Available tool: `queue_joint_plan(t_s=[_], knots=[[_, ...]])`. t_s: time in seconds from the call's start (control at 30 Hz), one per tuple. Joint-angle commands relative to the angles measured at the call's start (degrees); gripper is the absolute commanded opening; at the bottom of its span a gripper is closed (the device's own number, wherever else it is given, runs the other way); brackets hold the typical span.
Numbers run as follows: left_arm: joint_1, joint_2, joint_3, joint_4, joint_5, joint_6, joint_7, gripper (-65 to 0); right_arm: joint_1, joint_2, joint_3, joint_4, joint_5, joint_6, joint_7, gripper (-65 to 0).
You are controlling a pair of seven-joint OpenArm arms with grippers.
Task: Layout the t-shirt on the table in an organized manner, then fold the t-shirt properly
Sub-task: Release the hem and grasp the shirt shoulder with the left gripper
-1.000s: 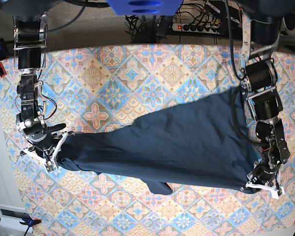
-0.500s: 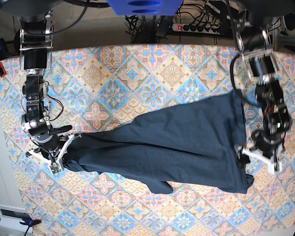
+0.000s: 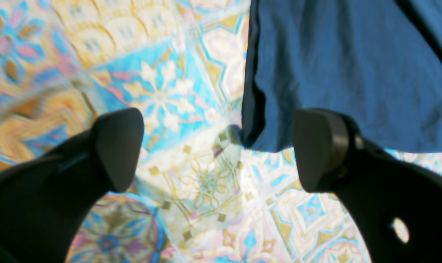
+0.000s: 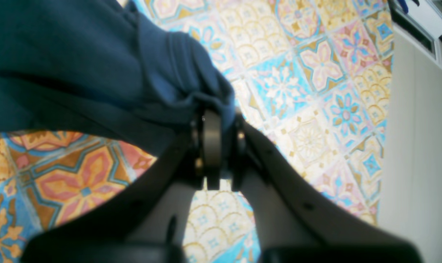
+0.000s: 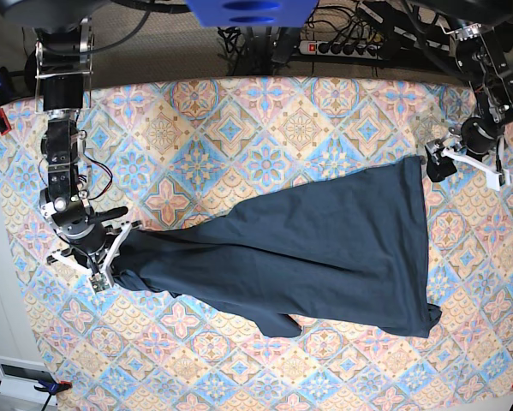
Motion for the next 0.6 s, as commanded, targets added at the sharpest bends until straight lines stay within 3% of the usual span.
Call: queue_joint_plan(t_s=[0.0,0.2,0.37,0.57], knots=[[-0.1,-0.9,-0.3,0.1,-1.2,-0.3,-0.6,0.0,1.8,0.8,0.3,1.4,-0.2,-0.3,2.0,-64.3],[-0.4,-0.7,-0.2,-0.2,-6.6,-0.3,-0.5,0.0,0.5,0.8,0.4,1.4,-0.2,-0.3,2.0,-64.3],[-2.4,1.7,0.0,-0.7,-6.4,-0.3,-0.1,0.0,-0.8,0.8,0.7,2.1,-0.2,-0.3,2.0,-64.3],[-6.4,1.6,7.5,-6.9,-6.5,-0.3,-0.6,0.0,-0.9,0.8,0.7,3.7,-0.2,-0.5,2.0,-64.3]])
